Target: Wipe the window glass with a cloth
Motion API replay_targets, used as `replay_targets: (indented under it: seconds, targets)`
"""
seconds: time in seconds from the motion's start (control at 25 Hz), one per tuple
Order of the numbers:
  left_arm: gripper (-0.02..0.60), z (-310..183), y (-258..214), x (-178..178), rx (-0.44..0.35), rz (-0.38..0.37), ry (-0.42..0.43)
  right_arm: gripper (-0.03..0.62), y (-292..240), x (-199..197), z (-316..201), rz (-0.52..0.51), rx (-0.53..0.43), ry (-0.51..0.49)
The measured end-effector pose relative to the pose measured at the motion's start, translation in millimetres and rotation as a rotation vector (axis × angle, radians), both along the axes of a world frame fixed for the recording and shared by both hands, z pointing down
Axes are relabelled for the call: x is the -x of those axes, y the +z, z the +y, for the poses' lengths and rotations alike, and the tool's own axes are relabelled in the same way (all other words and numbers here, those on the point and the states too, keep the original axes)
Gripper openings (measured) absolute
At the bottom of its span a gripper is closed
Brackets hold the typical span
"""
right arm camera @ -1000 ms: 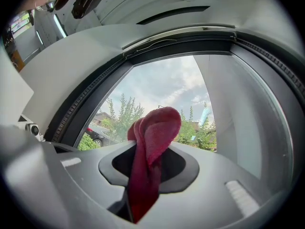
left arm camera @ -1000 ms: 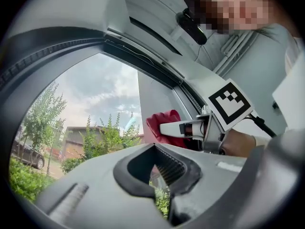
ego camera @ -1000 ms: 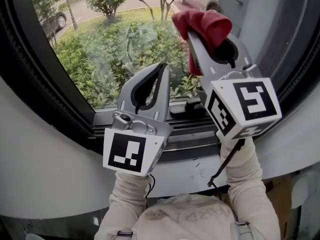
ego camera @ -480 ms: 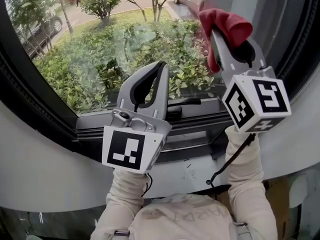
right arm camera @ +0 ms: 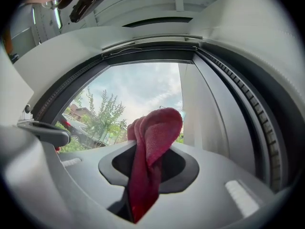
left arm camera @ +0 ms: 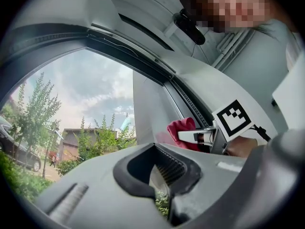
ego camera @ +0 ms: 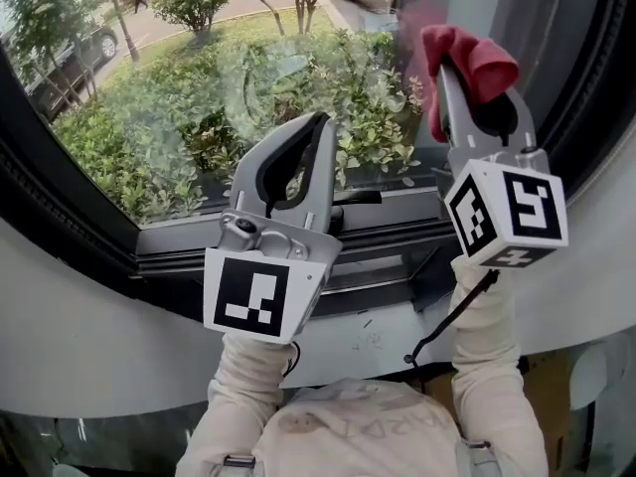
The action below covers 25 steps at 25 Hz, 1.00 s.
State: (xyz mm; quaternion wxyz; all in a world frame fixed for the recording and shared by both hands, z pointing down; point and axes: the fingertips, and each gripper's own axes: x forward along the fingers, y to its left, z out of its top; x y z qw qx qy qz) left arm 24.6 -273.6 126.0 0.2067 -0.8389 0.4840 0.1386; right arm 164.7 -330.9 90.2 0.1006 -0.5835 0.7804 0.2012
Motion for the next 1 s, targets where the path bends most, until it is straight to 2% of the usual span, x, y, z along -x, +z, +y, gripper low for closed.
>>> replay_targets:
  seconds: [0.2, 0.4, 0.64, 1.0]
  targets:
    - [0.000, -2.1, 6.1, 3.7, 0.008, -0.013, -0.014, 0.127, 34.1, 1.0, -1.2, -0.040, 0.037, -0.031]
    - [0.000, 2.2, 10.8, 16.4, -0.002, -0.019, -0.050, 0.124, 37.5, 14.8, 0.8, -0.072, 0.059, -0.046]
    - [0.000, 9.8, 12.6, 52.5, 0.006, -0.004, -0.075, 0.124, 32.9, 72.7, 9.5, -0.032, 0.051, -0.071]
    - [0.000, 22.4, 15.0, 134.2, 0.012, 0.005, -0.130, 0.124, 30.1, 179.0, 25.7, 0.000, 0.028, -0.114]
